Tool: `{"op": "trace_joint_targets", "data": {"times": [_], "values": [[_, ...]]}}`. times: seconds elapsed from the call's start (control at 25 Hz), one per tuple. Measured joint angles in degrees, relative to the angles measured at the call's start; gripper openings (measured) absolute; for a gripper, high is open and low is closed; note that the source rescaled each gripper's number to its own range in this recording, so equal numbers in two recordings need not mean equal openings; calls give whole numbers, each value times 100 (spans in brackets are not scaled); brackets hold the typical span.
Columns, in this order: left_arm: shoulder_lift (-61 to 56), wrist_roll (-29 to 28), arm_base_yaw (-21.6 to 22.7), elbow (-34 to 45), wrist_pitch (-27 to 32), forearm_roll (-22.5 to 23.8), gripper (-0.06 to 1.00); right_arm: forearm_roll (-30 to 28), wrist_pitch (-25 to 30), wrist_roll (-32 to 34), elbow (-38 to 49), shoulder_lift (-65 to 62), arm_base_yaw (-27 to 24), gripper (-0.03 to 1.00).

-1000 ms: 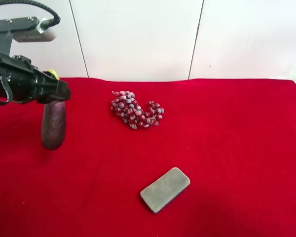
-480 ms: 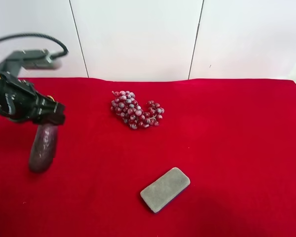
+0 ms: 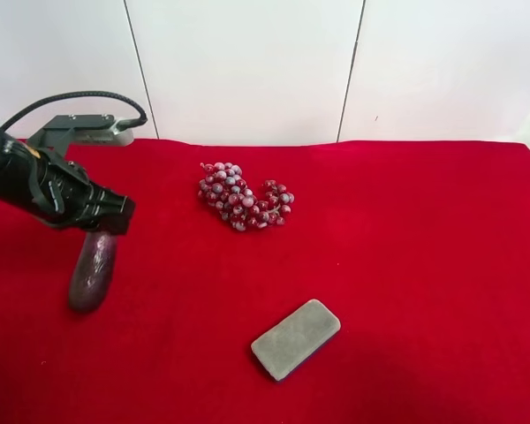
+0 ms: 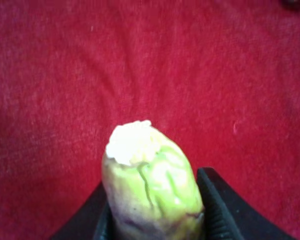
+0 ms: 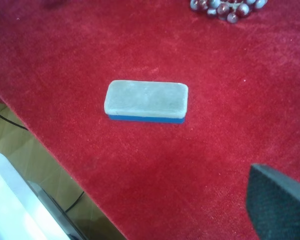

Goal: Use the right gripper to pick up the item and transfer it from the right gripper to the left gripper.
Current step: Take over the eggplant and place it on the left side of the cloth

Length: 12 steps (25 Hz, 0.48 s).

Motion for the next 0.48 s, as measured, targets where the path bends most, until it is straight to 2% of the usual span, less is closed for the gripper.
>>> {"op": "trace_joint_targets", "data": {"times": [0.32,0.48], "values": [[593,5,0,-586,200,0,0,0,-2,0,0,0,-30,100],[844,5,0,-645,206,0,0,0,-2,0,0,0,-521,100]]}}
